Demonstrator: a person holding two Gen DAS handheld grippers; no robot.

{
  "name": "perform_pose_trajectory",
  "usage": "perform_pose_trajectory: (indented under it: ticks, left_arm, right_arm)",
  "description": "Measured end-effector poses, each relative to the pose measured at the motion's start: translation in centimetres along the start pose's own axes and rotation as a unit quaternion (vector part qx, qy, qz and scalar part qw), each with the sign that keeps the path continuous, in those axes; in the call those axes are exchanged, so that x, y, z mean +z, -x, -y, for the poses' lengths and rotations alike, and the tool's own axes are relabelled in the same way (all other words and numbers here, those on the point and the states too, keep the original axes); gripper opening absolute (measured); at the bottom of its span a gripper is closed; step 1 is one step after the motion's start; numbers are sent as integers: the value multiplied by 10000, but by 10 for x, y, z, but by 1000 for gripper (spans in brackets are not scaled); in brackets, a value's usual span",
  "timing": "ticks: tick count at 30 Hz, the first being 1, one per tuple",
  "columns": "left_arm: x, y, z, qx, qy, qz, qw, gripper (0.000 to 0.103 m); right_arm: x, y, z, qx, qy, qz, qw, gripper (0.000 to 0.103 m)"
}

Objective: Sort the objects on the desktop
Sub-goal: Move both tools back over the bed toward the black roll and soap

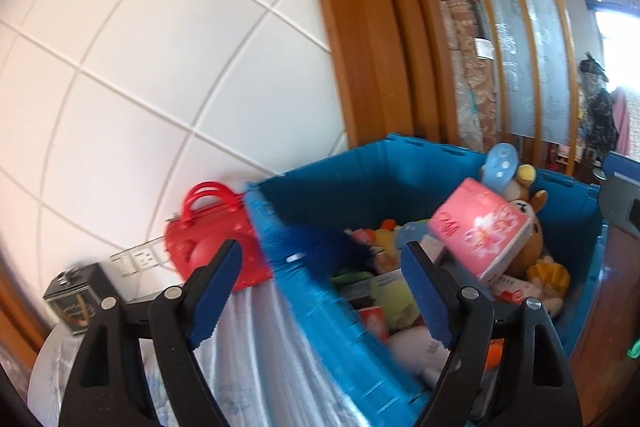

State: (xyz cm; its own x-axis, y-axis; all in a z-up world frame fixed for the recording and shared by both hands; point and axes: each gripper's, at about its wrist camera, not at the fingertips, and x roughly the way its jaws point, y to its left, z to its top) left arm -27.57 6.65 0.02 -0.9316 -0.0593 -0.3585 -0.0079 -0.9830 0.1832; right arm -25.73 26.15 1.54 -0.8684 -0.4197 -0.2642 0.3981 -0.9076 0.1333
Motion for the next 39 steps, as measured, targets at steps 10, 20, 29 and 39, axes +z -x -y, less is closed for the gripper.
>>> perform_pose_trajectory:
  ticks: [10,20,29,39]
  left_arm:
    - [-60,43,-88,588,506,-123,9969,82]
    - [-172,77,-222,1021,494,-640,9915,82]
    - [-295,98,-367,363,182,-1536,9873,81]
    - [-390,63,-452,-443,-526,-2533,9649,81]
  right_arm:
    - [-6,-17,-71,676,249,-4,9974,98]
    - [-45,-82,-216,1397,651,-778,9850,99]
    - [-95,-136,-348,1700,567,-1368,9742,99]
    - [-134,-202,-436,1826,689,-1946,9613,99]
